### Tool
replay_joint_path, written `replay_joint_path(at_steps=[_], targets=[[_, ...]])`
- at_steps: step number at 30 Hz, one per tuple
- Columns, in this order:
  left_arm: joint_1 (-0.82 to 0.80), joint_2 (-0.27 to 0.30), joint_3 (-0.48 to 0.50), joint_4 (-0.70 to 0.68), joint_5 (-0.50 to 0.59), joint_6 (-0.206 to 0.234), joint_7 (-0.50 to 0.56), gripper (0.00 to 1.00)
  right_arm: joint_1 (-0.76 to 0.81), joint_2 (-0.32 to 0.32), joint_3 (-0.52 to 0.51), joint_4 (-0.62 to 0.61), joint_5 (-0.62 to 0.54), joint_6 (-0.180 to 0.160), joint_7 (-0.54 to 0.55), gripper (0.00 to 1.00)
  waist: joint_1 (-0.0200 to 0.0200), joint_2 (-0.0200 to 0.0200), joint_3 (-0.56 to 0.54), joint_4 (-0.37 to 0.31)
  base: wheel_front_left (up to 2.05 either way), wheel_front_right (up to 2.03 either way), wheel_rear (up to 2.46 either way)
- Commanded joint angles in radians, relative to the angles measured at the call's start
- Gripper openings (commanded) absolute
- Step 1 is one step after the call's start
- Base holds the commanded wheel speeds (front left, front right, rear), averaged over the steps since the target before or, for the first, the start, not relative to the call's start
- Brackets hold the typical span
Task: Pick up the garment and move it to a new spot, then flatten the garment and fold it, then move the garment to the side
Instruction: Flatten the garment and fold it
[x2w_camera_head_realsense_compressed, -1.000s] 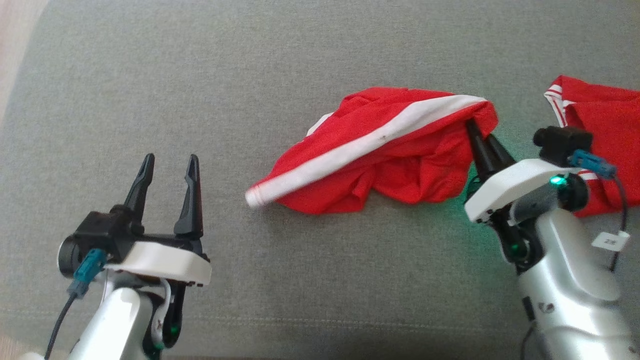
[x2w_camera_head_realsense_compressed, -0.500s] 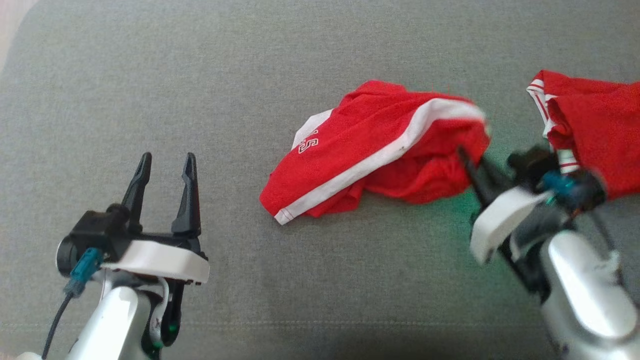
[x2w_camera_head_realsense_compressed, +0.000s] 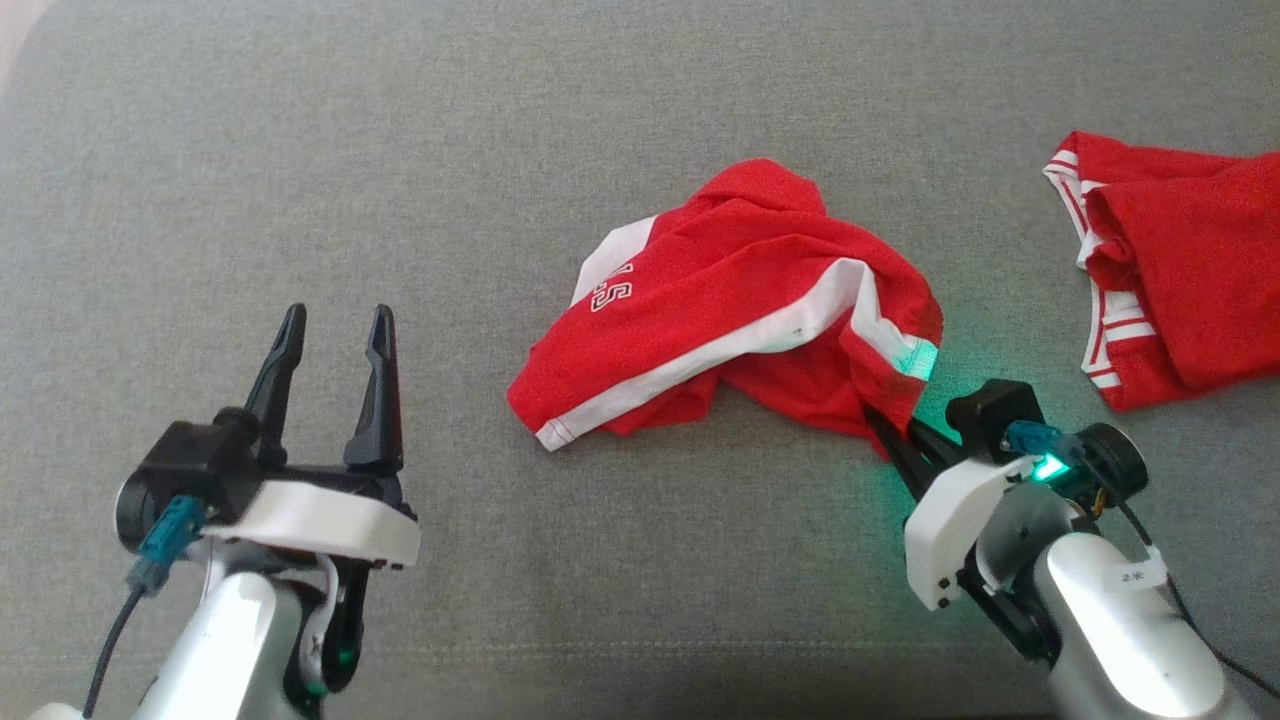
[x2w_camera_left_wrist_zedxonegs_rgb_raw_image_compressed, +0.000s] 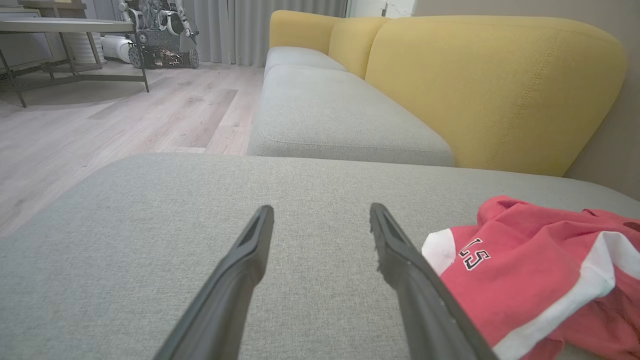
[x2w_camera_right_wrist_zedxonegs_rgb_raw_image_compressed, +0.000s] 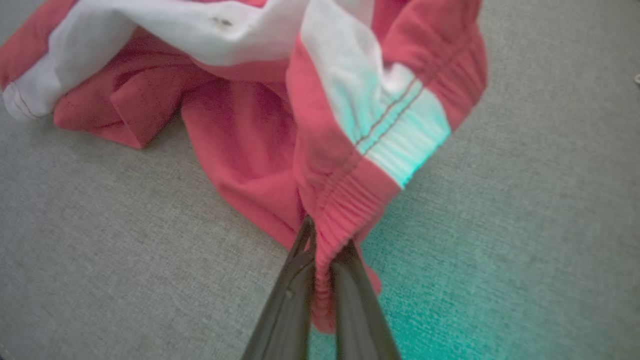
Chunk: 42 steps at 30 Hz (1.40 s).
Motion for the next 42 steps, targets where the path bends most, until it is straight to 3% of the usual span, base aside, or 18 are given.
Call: replay_joint_path(at_steps=[1,2,3,11,19,26,42], targets=[[-0.043,0.015,0.04,-0.026,0.014,-0.003,-0.009,1.0,-0.002,0.005,0.017,-0.013,0.005,-0.001,0.0,0.14,0.0,0.0,-0.002,0.0,0.0,0.0,0.0],[-0.043,0.015,0.041,-0.025,0.014,-0.004,-0.009,1.0,0.002,0.01,0.012,-0.006,0.009,-0.001,-0.006,0.45,0.0,0.0,-0.004,0.0,0.0,0.0,0.0],[-0.043,0.016,0.041,-0.023,0.015,-0.006,-0.009,1.0,0.007,0.017,0.004,-0.004,0.014,-0.001,-0.016,1.0,0.0,0.0,-0.006,0.0,0.0,0.0,0.0],[-0.015,0.015,0.049,-0.017,0.02,-0.003,-0.009,1.0,0.101,0.079,-0.12,-0.095,0.012,-0.001,-0.072,1.0,0.0,0.0,-0.049,-0.005,0.0,0.0,0.0],[0.015,0.024,0.047,-0.023,0.022,0.01,-0.007,1.0,0.224,0.149,-0.253,-0.288,-0.003,-0.001,-0.07,1.0,0.0,0.0,-0.085,-0.013,0.0,0.0,0.0],[0.031,0.045,0.043,-0.028,0.038,0.026,0.004,1.0,0.227,0.183,-0.35,-0.436,-0.023,-0.001,-0.107,1.0,0.0,0.0,-0.114,-0.022,0.0,0.0,0.0],[0.083,0.065,0.01,-0.066,0.061,0.055,0.052,1.0,0.224,0.198,-0.386,-0.48,-0.048,-0.001,-0.114,1.0,0.0,0.0,-0.156,-0.019,0.0,0.0,0.0]])
